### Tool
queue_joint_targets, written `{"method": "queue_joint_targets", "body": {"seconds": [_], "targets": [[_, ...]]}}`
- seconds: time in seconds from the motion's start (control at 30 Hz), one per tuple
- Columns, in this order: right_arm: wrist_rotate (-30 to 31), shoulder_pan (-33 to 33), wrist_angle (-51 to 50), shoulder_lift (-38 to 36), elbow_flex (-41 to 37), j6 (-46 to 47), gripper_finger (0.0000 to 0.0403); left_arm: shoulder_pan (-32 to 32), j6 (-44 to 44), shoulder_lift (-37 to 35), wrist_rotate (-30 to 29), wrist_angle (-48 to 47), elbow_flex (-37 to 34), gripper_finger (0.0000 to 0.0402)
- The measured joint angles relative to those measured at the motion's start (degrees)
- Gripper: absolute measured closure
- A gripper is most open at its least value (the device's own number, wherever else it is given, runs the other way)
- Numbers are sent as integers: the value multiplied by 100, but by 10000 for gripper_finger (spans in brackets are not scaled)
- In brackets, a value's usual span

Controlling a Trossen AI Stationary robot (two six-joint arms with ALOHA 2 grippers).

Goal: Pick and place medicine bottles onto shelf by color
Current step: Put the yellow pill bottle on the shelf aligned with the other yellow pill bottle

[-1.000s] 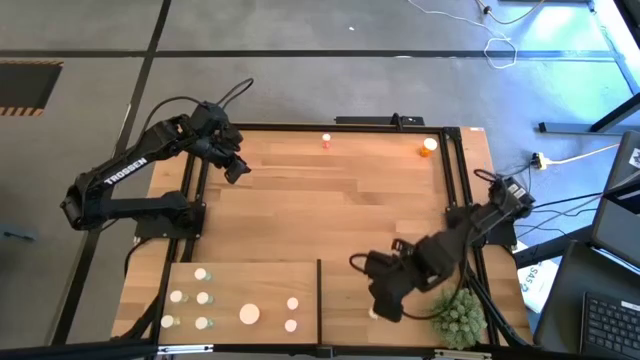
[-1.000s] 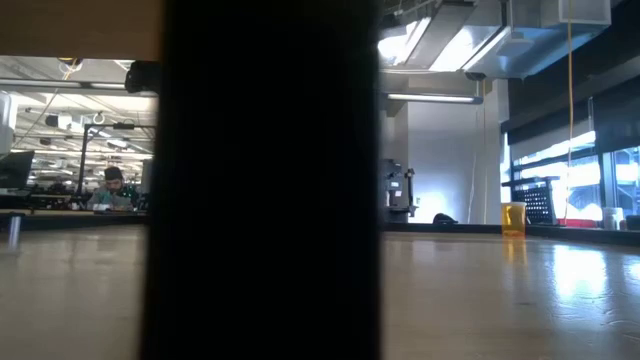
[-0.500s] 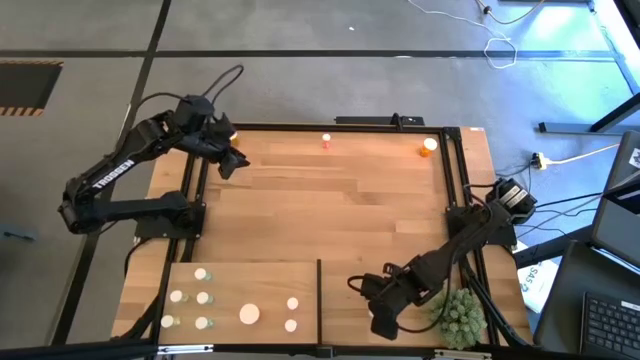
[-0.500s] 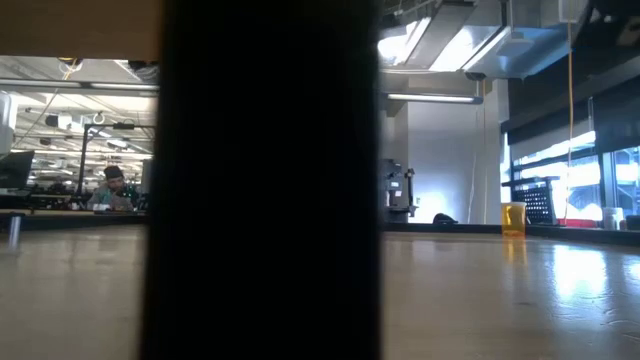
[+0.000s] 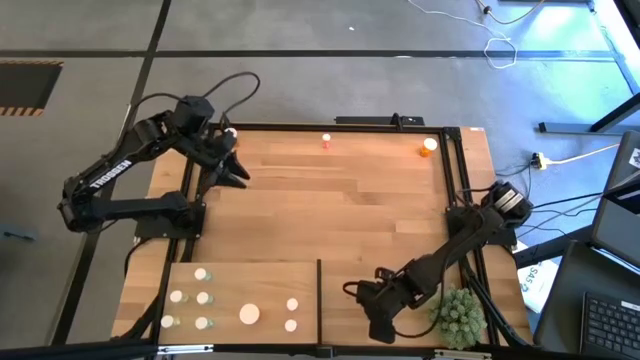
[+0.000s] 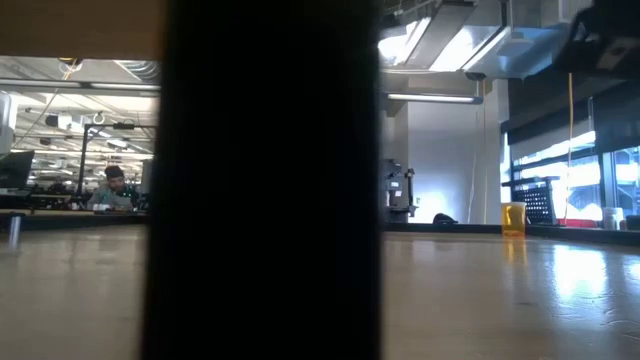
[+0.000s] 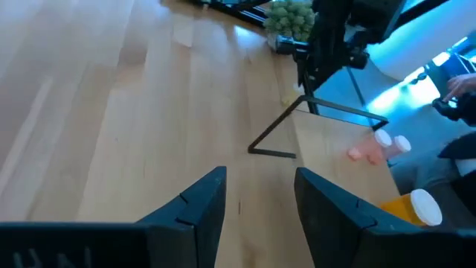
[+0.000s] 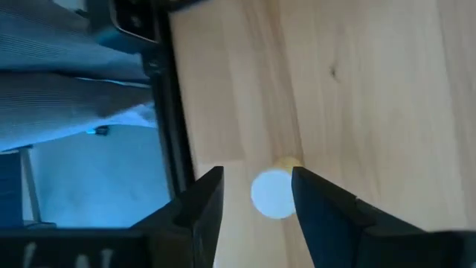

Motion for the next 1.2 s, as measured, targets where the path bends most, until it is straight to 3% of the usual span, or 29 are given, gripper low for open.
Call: {"method": "queue_joint_targets", "body": {"seconds": [1.2], "targets": [[-106,114,-122,331,-74,-165,241,-13,-180,4,-201,32,0,248]]}}
